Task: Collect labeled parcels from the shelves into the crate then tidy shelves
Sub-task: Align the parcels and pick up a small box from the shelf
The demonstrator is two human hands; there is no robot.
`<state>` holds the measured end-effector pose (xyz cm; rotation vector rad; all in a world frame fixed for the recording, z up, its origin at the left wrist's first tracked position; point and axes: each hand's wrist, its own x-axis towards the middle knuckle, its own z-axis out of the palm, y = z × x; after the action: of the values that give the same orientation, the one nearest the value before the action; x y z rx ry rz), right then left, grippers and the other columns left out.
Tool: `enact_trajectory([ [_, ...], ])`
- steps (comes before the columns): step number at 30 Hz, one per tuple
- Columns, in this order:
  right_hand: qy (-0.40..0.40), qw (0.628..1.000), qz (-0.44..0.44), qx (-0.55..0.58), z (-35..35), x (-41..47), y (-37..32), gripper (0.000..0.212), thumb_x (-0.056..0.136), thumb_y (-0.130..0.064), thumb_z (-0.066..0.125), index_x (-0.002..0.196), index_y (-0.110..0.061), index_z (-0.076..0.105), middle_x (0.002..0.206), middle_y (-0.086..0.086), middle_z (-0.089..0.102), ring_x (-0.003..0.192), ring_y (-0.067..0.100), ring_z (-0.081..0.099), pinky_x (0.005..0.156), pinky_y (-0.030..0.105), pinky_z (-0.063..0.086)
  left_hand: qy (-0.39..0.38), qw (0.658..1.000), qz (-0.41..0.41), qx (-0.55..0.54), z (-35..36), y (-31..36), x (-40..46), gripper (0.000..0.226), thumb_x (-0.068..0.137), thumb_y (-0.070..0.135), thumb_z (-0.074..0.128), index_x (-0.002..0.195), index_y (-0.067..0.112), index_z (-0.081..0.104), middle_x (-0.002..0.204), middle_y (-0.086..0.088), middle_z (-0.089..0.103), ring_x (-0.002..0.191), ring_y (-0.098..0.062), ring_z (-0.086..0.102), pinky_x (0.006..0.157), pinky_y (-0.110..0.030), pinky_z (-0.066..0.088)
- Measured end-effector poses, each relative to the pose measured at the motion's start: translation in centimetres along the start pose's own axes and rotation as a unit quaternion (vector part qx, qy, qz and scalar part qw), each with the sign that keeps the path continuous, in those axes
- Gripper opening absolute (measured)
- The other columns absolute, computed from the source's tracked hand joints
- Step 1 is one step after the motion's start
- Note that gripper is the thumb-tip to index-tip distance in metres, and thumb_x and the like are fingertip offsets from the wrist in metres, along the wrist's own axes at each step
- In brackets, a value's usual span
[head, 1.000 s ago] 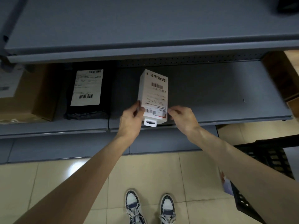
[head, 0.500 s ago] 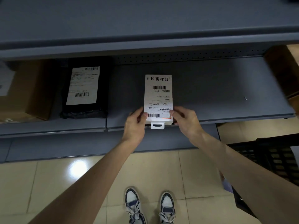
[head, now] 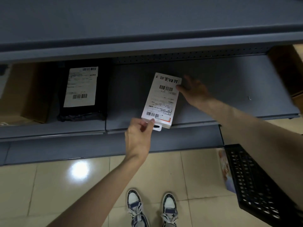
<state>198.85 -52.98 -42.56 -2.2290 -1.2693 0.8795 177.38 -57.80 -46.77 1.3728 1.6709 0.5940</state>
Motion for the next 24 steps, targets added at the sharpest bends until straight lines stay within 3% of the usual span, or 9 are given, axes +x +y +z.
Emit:
enact_trajectory([
  [3,-0.044,0.999,-0.012,-0.023,0.5,2.0,-0.4,0.056,0.104,-0.032,0.045,0.153,-0.015,0.026,0.150,0.011,0.041,0.130,0.028,0.047,0.086,0.021,0.034,-0.014,1.000,0.005,-0.016,0.6,0.3,-0.1,0.027,0.092,0.040,0.070,0.094,0.015,0.062,0.076,0.008,0.066,0.070,-0.008,0.063,0.058,-0.009,0.041],
  [6,-0.050,0.998,-0.017,-0.047,0.8,2.8,0.2,0.048,0.103,-0.032,0.044,0.144,-0.008,0.041,0.138,0.015,0.052,0.117,0.028,0.056,0.087,0.034,0.048,-0.019,1.000,0.014,-0.003,0.3,0.7,1.1,0.026,0.094,0.038,0.068,0.098,0.013,0.063,0.087,0.008,0.069,0.076,-0.002,0.064,0.058,-0.005,0.041],
  [8,-0.030,0.997,-0.014,-0.076,0.8,2.4,1.0,0.037,0.103,-0.032,0.044,0.124,-0.003,0.053,0.126,0.018,0.056,0.104,0.028,0.058,0.079,0.038,0.049,-0.013,1.000,0.017,0.012,-0.2,0.7,2.4,0.026,0.094,0.039,0.067,0.101,0.014,0.066,0.094,0.003,0.070,0.083,-0.012,0.067,0.064,-0.014,0.048],
  [10,-0.008,0.997,0.003,-0.080,1.0,1.5,2.2,0.035,0.104,-0.032,0.043,0.118,-0.003,0.056,0.121,0.019,0.057,0.103,0.030,0.058,0.081,0.040,0.049,-0.010,0.999,0.031,0.034,-0.8,0.8,3.9,0.025,0.093,0.036,0.068,0.106,0.015,0.070,0.100,-0.002,0.069,0.090,-0.021,0.067,0.076,-0.029,0.053],
  [14,0.017,0.996,0.058,0.058,2.9,-1.8,4.0,0.031,0.102,-0.029,0.050,0.119,-0.003,0.054,0.113,0.008,0.062,0.098,0.021,0.060,0.076,0.028,0.045,-0.056,0.995,0.068,0.044,-2.3,1.6,6.5,0.024,0.096,0.024,0.065,0.118,0.016,0.070,0.110,-0.005,0.071,0.104,-0.021,0.067,0.097,-0.035,0.054],
  [17,0.049,0.977,0.086,0.188,4.2,-4.1,4.2,0.022,0.100,-0.026,0.055,0.110,-0.008,0.045,0.108,0.002,0.063,0.099,0.017,0.061,0.079,0.024,0.047,-0.071,0.994,0.074,0.036,-2.9,2.0,7.5,0.028,0.098,0.023,0.064,0.124,0.016,0.069,0.123,-0.005,0.068,0.112,-0.018,0.065,0.103,-0.031,0.051],
  [20,0.062,0.969,0.098,0.218,4.4,-4.1,4.4,0.022,0.098,-0.026,0.059,0.107,-0.011,0.046,0.106,0.002,0.064,0.099,0.020,0.064,0.079,0.026,0.051,-0.072,0.994,0.072,0.042,-2.9,1.9,7.5,0.035,0.095,0.034,0.066,0.127,0.021,0.067,0.128,-0.004,0.065,0.114,-0.018,0.064,0.104,-0.033,0.051],
  [22,0.066,0.965,0.112,0.228,3.8,-3.5,4.4,0.029,0.093,-0.023,0.066,0.112,-0.008,0.049,0.105,0.003,0.065,0.096,0.019,0.066,0.068,0.019,0.052,-0.025,0.997,0.065,0.044,-2.8,1.5,7.4,0.055,0.081,0.055,0.070,0.126,0.024,0.064,0.122,-0.003,0.066,0.113,-0.020,0.064,0.100,-0.038,0.054],
  [24,0.088,0.960,0.123,0.234,2.9,-2.8,4.1,0.039,0.087,-0.017,0.073,0.116,-0.009,0.048,0.103,0.004,0.063,0.087,0.016,0.065,0.056,0.016,0.050,0.047,0.998,0.047,0.015,-2.6,1.2,6.6,0.061,0.073,0.058,0.076,0.116,0.017,0.061,0.106,-0.005,0.067,0.101,-0.021,0.065,0.090,-0.032,0.055],
])
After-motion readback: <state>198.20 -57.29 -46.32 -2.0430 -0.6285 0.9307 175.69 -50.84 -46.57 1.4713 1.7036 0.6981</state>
